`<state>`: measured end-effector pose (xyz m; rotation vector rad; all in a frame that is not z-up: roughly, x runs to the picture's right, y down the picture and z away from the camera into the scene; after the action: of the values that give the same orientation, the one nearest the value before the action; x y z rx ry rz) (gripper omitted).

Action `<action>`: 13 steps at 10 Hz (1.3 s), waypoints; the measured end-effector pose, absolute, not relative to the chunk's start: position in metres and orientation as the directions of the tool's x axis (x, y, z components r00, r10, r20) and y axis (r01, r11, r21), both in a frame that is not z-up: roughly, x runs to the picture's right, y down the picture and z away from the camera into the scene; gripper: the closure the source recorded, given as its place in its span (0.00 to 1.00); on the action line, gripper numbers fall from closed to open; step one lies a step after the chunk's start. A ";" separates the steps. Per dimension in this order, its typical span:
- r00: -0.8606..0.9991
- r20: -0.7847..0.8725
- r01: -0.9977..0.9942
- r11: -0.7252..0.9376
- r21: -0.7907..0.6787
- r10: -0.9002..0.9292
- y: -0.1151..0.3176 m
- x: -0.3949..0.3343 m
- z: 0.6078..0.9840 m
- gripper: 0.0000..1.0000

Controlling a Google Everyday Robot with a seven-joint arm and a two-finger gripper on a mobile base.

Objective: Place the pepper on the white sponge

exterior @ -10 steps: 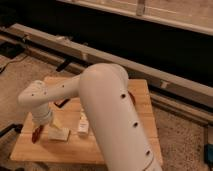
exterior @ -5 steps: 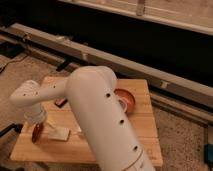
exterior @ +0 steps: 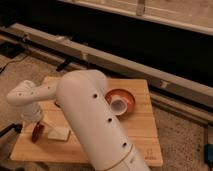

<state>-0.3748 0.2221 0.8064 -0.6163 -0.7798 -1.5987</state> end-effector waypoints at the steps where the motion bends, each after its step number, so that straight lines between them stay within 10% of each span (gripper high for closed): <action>1: -0.173 0.758 0.985 -0.090 0.150 -0.629 0.223 -0.377 0.808 0.42; 7: -0.188 0.758 0.982 -0.110 0.153 -0.624 0.225 -0.381 0.809 0.97; 13: -0.164 0.759 0.985 -0.067 0.157 -0.630 0.219 -0.364 0.796 1.00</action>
<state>-0.3644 0.2195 0.7959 -0.6058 -0.7928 -1.5873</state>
